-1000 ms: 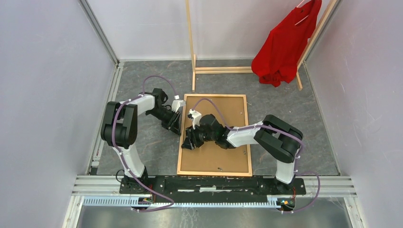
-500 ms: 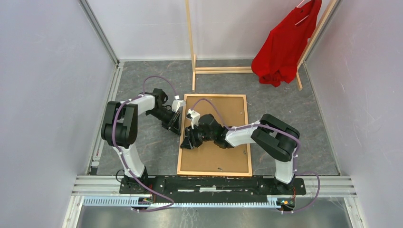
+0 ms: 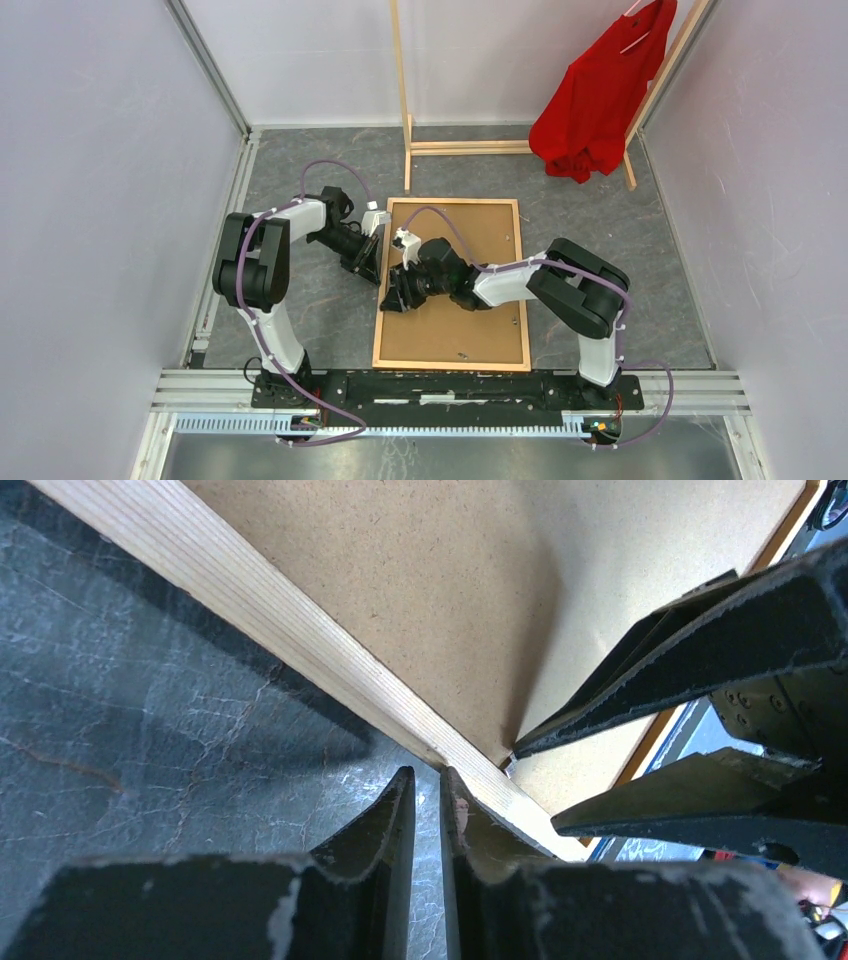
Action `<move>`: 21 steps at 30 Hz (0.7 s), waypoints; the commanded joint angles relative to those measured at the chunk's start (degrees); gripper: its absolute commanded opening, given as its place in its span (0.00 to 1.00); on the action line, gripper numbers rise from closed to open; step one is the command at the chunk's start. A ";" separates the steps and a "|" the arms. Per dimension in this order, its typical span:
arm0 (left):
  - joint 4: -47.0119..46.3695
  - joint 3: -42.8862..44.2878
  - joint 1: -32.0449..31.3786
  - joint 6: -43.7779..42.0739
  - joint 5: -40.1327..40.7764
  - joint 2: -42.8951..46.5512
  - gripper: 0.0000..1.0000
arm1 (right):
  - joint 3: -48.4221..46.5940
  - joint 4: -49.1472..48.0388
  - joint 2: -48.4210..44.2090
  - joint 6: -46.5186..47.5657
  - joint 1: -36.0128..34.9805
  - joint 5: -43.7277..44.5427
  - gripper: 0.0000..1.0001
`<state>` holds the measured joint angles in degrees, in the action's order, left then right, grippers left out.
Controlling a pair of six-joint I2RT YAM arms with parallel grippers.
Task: Put the photo into the frame
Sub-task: Install the photo frame at the center of the board.
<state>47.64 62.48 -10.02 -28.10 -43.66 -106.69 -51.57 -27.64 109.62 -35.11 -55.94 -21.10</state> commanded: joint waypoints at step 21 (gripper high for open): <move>-6.06 14.92 1.36 8.06 -0.99 -9.29 0.35 | -18.73 9.30 7.23 6.24 16.20 -3.44 0.63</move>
<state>42.15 76.01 -8.91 -22.17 -42.50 -114.61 -66.76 -19.35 113.54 -30.02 -39.83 -22.96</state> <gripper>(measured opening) 0.369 0.647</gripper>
